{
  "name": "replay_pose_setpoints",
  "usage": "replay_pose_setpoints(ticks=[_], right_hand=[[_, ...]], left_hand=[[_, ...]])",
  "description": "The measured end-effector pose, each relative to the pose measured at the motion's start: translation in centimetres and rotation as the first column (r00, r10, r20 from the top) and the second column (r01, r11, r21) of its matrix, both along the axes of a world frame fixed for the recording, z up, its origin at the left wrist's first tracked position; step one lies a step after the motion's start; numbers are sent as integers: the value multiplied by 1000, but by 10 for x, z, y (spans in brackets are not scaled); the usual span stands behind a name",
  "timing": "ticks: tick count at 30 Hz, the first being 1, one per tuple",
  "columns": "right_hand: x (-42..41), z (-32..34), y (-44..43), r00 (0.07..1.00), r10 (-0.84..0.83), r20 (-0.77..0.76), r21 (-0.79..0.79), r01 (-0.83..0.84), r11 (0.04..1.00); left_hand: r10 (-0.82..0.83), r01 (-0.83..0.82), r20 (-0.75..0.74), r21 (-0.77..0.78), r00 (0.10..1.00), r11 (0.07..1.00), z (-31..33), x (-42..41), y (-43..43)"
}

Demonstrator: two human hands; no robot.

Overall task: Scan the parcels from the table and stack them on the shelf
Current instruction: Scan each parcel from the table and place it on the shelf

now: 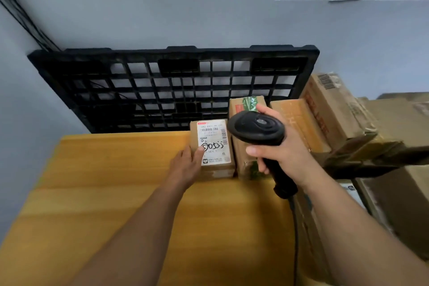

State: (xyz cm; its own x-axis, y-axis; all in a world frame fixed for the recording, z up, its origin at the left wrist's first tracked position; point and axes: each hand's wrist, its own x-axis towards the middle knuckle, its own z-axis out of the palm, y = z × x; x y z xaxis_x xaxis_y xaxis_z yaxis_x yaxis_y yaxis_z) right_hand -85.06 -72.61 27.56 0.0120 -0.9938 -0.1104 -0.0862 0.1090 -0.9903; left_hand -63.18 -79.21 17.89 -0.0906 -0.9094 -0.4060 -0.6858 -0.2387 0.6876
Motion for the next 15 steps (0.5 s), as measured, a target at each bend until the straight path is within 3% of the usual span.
replay_pose_setpoints(ticks=[6, 11, 15], right_hand=[[4, 3, -4, 998, 57, 11, 57, -58, 997], [5, 3, -4, 998, 64, -7, 95, -63, 993], [10, 5, 2, 997, 72, -42, 101, -68, 993]], left_hand=[[145, -120, -373, 90, 917, 989, 13, -9, 9], [233, -164, -390, 201, 891, 966, 15, 1, 2], [199, -82, -429, 277, 881, 957, 24, 19, 3]])
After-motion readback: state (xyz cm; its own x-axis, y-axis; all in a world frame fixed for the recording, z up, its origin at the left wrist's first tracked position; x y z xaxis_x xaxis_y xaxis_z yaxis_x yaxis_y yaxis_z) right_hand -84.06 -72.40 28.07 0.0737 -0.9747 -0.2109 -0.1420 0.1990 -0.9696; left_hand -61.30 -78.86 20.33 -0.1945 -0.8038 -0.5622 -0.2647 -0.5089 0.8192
